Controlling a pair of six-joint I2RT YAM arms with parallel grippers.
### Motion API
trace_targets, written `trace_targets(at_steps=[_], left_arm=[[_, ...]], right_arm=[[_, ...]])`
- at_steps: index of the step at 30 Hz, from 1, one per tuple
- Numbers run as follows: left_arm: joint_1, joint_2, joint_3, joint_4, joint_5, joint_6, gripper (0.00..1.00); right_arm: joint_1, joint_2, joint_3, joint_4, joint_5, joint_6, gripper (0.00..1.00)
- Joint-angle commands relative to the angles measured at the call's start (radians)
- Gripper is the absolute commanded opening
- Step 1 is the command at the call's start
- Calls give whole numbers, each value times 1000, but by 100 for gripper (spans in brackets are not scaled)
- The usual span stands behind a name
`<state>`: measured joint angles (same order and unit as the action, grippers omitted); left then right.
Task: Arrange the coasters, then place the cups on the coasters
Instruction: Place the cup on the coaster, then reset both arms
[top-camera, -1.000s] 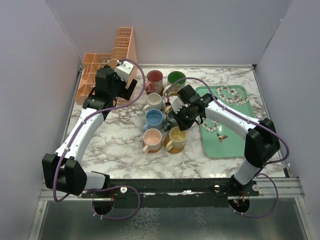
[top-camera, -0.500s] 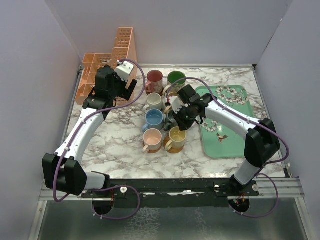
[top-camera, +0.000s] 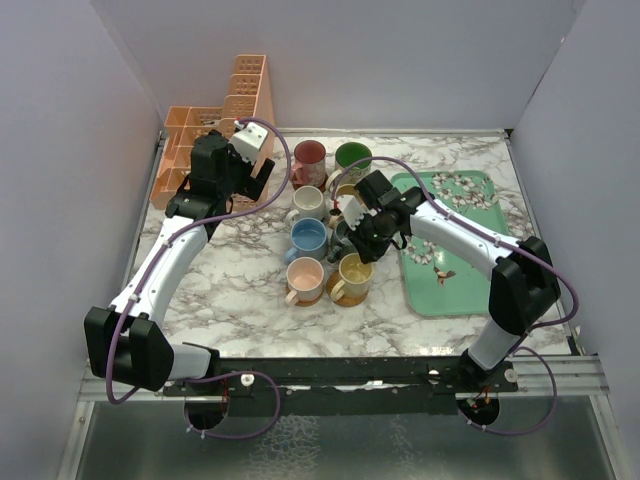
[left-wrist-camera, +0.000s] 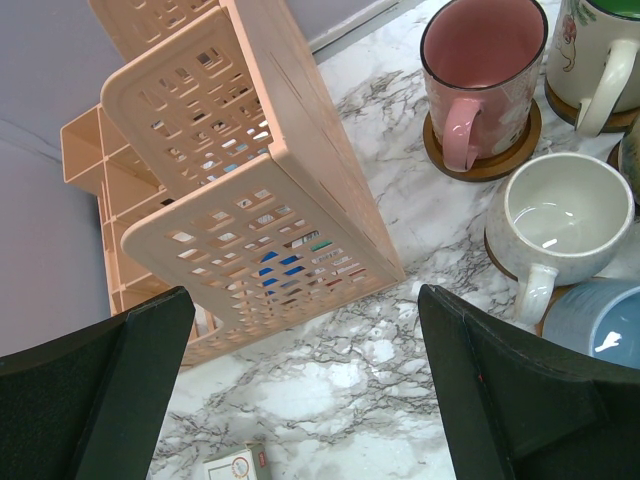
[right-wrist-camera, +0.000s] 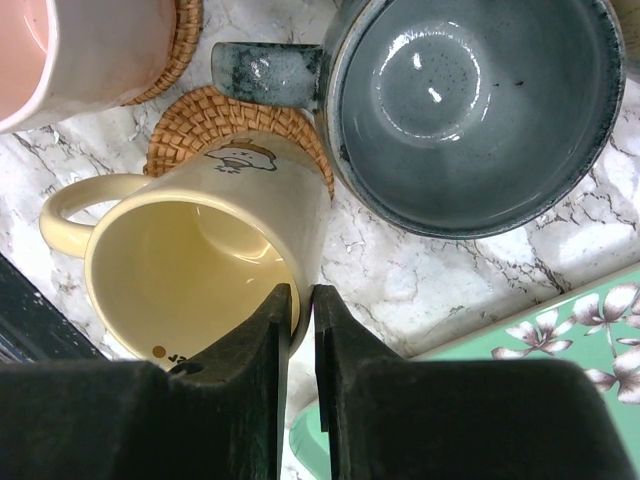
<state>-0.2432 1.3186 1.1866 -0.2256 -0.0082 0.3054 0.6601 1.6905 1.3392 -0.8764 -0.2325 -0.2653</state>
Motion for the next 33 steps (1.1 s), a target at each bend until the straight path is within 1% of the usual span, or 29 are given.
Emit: trace_targets(at_steps=[1,8,12,16,20,22,24,26,28,30,33], left_arm=[[4,-20,-5,2,23,2,99],[4,-20,-6,1,23,3,99],[4,-20,-2,1,22,4,99],[4,-18,4,-2,20,4,99],[4,-19,21,-6,8,2,99],[4,-20,34,-4,-4,-7,99],[5,-18,51,-4,-21,-17,99],[9,-14,66,-2,-37,-29,99],[17,-14,77,13,-45,-42,99],[28,-12,88,34,-54,-61,99],[52,-6,114,57,-78,-98,99]], right_arm=[[7,10,31,-41,12,-30,16],[7,14,50,-61,10,-39,17],[7,11,72,-72,5,-43,21],[6,-28,91,-66,23,-33,33],[-22,-119,92,-6,79,-24,46],[-74,-152,99,31,87,-17,51],[-164,-172,120,60,72,-7,57],[-247,-183,145,103,68,3,64],[-313,-181,175,148,103,22,72],[-361,-174,211,195,138,38,80],[-390,-166,243,277,222,50,91]])
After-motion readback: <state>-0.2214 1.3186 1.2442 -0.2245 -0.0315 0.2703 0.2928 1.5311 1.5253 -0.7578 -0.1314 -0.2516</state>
